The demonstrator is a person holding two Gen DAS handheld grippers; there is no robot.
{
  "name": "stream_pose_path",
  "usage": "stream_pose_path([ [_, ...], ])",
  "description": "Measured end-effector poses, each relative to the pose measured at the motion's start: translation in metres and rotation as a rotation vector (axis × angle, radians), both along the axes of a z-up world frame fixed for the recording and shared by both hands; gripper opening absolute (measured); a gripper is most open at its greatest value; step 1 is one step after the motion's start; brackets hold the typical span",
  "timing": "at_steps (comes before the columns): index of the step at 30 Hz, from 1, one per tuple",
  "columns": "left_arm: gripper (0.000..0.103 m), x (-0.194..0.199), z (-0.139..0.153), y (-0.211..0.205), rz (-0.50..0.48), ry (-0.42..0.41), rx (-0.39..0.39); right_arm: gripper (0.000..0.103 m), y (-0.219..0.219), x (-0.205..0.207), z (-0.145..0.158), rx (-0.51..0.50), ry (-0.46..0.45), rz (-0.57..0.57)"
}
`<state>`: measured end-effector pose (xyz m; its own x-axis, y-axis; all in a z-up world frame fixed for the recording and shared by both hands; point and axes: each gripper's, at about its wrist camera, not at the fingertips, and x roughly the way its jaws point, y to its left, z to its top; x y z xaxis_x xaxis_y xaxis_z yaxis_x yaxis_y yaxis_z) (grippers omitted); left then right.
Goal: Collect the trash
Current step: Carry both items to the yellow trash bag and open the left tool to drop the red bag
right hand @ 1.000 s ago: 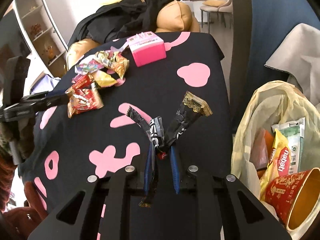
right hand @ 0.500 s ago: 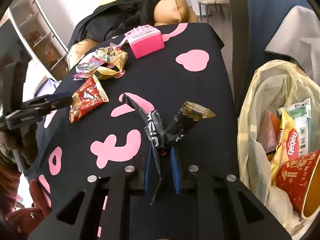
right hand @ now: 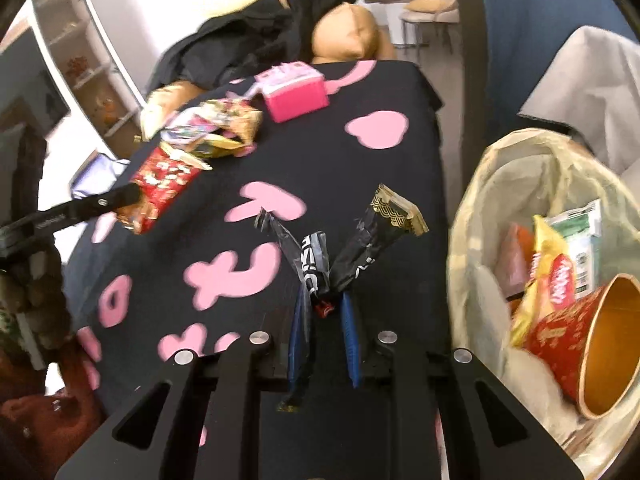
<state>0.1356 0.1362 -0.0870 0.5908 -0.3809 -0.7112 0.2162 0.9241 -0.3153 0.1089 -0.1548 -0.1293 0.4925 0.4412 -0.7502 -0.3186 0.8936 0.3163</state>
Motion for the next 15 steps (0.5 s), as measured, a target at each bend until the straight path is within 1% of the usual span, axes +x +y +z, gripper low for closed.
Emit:
stream_pose_path([
  [2,0.012,-0.007,-0.004,-0.002,0.008,0.012,-0.004,0.019,0.0,-0.002,0.0,0.023,0.009,0.017],
  [5,0.012,-0.011,-0.008,-0.004,0.012,0.022,0.022,0.02,0.007,-0.001,0.001,0.024,0.027,0.051],
  [6,0.012,-0.012,-0.007,-0.004,0.018,0.018,0.028,0.021,0.009,0.0,0.0,0.03,0.041,0.072],
  [7,0.012,-0.013,-0.006,-0.002,0.022,0.013,0.028,0.027,0.013,0.002,-0.003,0.037,0.071,0.107],
  [8,0.012,-0.015,-0.004,-0.001,0.025,0.007,0.026,0.03,0.016,0.002,-0.005,0.035,0.083,0.122],
  [11,0.012,-0.017,-0.002,0.001,0.028,-0.001,0.021,0.03,0.018,-0.003,-0.008,0.01,0.06,0.109],
  [15,0.012,-0.021,0.0,0.001,0.026,0.006,0.004,0.031,0.017,-0.001,-0.009,0.035,0.072,0.086],
])
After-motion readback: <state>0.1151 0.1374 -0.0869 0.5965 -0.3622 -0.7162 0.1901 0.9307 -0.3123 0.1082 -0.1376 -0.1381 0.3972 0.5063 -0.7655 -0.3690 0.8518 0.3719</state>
